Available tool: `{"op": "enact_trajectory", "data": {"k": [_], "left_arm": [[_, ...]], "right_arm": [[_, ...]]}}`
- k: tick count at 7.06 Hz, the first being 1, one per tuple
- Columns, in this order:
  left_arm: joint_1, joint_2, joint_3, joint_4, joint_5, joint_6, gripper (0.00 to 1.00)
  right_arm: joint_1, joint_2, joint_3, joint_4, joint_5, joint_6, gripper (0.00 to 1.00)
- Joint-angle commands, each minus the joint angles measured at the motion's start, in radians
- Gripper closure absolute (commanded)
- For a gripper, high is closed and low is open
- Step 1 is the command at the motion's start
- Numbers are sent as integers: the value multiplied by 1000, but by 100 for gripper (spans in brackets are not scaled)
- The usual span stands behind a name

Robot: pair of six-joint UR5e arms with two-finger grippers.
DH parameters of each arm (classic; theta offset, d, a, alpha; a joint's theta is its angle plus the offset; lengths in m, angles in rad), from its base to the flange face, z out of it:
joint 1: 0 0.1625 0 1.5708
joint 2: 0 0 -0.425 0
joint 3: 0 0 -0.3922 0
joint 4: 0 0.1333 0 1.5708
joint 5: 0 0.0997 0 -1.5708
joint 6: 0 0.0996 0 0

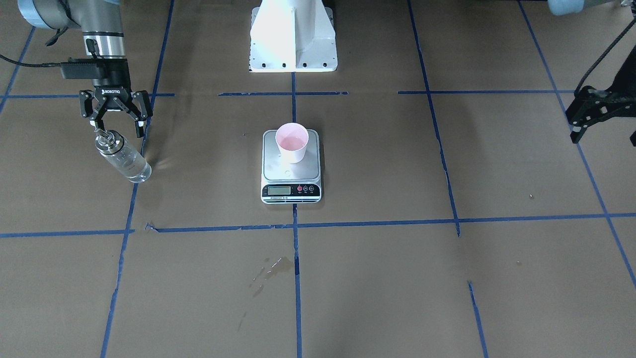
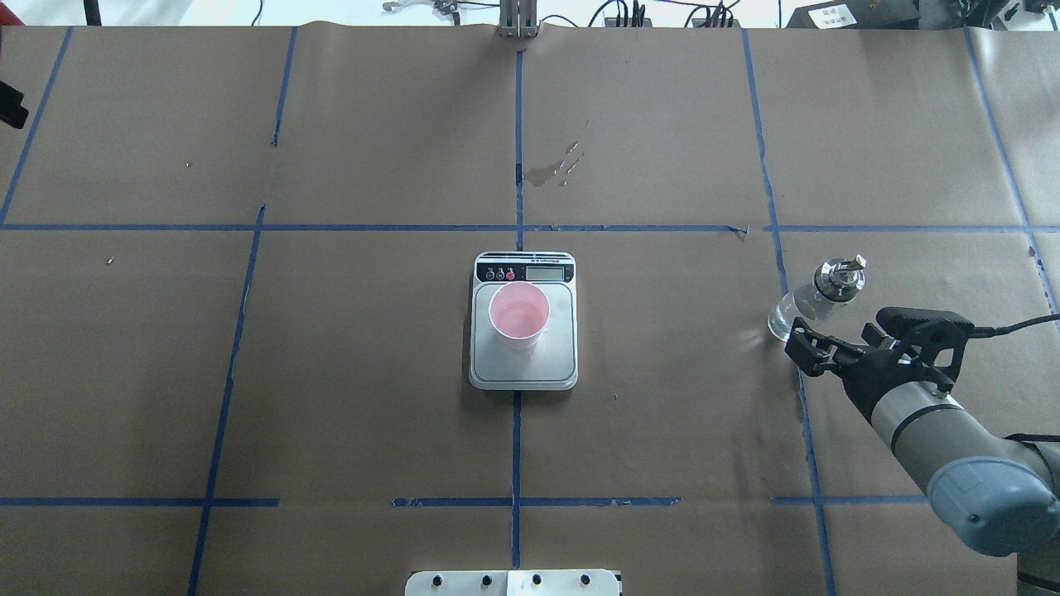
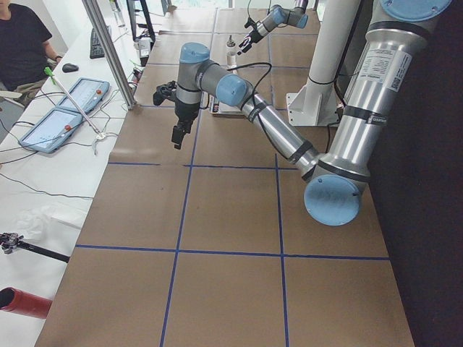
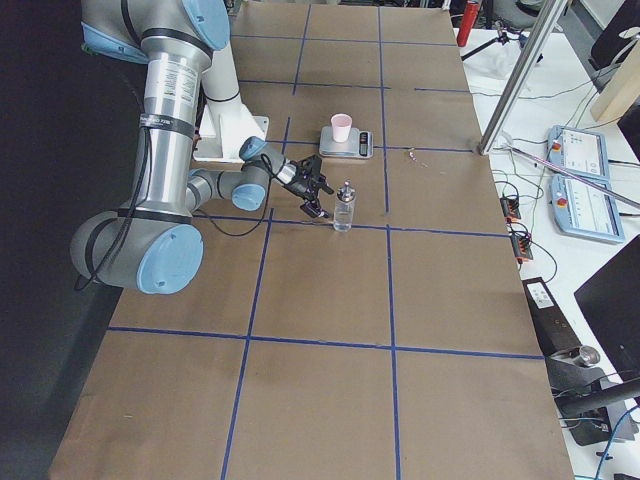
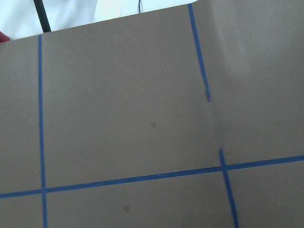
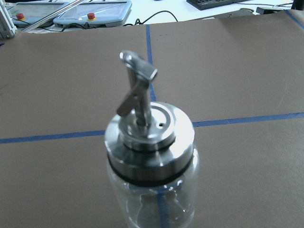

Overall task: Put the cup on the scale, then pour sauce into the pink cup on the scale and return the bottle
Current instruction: 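Grasp the glass sauce bottle with the right gripper and lift it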

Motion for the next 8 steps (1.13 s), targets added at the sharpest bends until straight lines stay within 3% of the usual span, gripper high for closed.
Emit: {"op": "enact_trajectory", "data": {"k": [1,2,4,8], "left_arm": [[-33,104,84,-194,-2,101,0],[-33,134,111,-264,-4,101,0],[-34,146,109,-275,-5,99,0],[-34,148,109,-275,-5,96,0]], "right_arm": [[-7,20,-45,13,-44,-26,0],[-10,23,-51,12,-54,-35,0],[-6,127,-86,7,-87,-73,0],[0,124,-135,12,-101,-98,0]]}}
